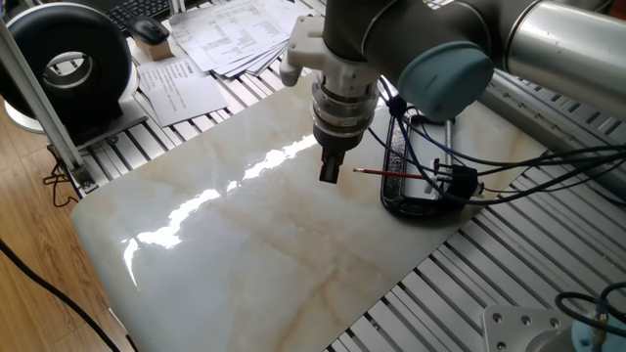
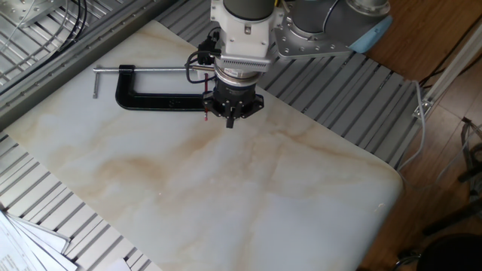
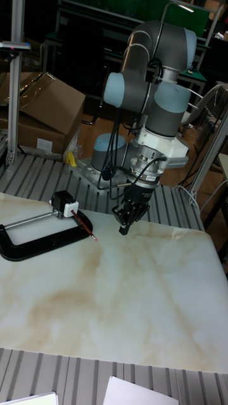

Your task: Insert the pencil into the pencil sharpener

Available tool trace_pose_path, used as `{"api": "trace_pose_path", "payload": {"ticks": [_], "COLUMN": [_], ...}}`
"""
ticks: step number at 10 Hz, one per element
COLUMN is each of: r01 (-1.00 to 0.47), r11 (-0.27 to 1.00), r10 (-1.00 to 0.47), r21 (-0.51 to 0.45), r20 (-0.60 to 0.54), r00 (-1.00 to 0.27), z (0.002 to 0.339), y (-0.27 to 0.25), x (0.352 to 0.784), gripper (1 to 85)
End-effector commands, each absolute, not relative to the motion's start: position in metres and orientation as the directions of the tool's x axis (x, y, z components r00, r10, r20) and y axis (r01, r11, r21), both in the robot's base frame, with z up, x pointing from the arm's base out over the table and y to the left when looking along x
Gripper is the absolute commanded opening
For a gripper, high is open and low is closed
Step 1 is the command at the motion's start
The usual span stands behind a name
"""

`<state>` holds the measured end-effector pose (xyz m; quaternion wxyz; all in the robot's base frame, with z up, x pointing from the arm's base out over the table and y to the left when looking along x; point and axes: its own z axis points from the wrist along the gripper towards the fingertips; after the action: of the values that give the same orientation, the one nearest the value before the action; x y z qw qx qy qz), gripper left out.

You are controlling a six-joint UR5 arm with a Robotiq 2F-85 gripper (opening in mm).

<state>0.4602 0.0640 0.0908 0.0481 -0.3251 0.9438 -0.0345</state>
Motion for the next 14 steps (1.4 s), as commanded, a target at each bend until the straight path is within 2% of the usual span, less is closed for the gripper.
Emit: {"api": "trace_pose_path", "payload": {"ticks": [1, 14], "r01": [-0.606, -0.622], "r11": [0.790, 0.778], "r10": [-0.612, -0.628], "r21": [-0.088, -0.086], "r20": [-0.075, -0.079], "r00": [-0.787, -0.775], "z": [0.0925, 0.0949], "y": [0.0633, 0.0602], "x": [0.4605, 0.4606], "gripper": [1.7, 1.7]}}
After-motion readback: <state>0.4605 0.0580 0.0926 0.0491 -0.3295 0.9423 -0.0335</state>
